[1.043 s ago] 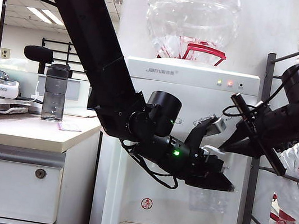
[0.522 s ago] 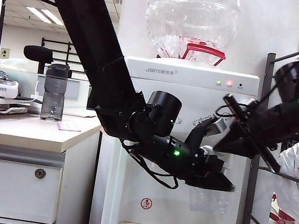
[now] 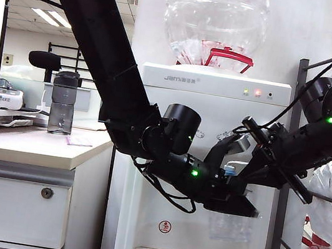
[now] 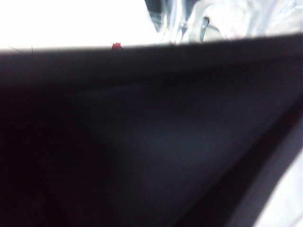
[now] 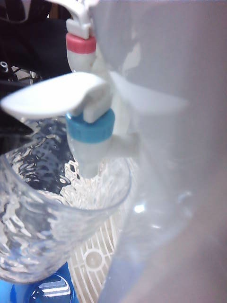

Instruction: Pick up the plastic mug from the left desk, go to the cold water outlet of the water dispenser, press the vertical switch to get some water, then put the mug back on the desk.

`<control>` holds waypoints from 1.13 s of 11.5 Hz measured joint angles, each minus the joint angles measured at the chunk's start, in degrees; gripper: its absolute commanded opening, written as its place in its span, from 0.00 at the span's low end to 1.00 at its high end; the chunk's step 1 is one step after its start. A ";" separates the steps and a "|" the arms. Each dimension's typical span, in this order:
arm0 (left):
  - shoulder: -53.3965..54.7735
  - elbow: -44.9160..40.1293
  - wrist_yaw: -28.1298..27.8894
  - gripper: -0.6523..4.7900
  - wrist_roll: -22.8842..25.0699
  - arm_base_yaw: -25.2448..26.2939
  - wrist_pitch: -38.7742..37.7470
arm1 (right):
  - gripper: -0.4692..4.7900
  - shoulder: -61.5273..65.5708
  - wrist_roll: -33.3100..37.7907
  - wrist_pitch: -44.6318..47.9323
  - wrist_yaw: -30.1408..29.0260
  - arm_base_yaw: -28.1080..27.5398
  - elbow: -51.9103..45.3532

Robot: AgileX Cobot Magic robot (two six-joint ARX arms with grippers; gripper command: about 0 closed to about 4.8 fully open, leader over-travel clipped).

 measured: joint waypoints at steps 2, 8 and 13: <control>-0.07 0.00 0.04 0.11 0.02 -0.02 0.48 | 0.08 -1.60 -0.13 -1.92 -1.46 -0.55 -0.02; -0.09 0.02 0.02 0.11 0.02 0.00 0.59 | 0.08 -9.66 -16.09 -5.44 -1.25 -1.62 0.00; -0.09 0.02 0.02 0.11 0.02 0.02 0.59 | 0.08 -9.07 -29.07 -3.76 0.20 -1.53 -0.09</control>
